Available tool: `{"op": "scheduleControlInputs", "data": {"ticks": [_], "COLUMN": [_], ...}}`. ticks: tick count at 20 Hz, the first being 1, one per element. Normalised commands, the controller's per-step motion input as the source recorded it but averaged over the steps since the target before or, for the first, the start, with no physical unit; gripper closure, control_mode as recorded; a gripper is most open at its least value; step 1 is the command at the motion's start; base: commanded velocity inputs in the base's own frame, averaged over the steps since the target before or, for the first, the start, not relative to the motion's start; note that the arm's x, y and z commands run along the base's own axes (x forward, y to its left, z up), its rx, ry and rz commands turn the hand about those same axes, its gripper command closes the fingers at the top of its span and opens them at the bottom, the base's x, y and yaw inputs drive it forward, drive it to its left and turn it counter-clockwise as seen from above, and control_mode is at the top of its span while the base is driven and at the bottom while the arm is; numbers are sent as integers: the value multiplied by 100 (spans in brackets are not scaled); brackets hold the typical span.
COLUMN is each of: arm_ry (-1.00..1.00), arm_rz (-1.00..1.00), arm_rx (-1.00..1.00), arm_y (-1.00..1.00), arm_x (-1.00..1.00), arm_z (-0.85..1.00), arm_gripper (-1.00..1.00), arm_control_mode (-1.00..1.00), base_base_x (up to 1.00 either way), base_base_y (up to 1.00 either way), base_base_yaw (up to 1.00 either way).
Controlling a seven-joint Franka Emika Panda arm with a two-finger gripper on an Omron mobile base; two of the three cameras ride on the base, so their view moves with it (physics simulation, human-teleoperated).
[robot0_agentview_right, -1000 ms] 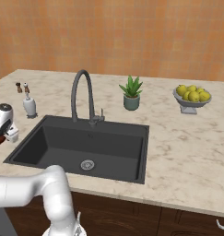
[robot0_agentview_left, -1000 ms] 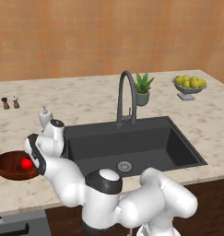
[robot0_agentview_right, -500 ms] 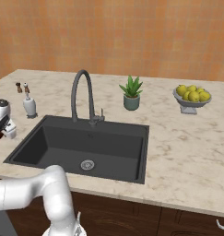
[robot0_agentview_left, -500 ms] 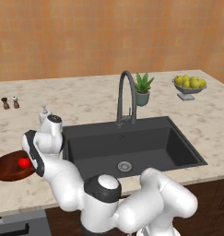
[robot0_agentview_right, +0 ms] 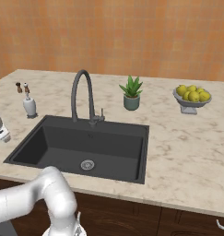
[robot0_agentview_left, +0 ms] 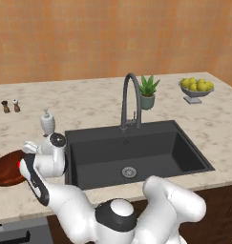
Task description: Pick the tomato from the sink and place it in the bowl. Then pick the bowl and place it in the microwave. Then close the microwave door and press the start button.
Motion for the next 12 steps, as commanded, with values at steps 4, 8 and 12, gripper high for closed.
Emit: {"op": "scheduleControlInputs", "data": {"ticks": [4,8,12], "arm_ry": [4,-5,0], "arm_rz": [-16,-16,-24], "arm_rx": [21,15,4], "arm_y": [-33,-50,-44], "arm_x": [-14,-50,-46], "arm_z": [77,72,90], "arm_gripper": [100,100,100], "arm_control_mode": [-100,-100,-100], "base_base_x": [0,0,0], "base_base_y": [0,0,0], "base_base_yaw": [0,0,0]}}
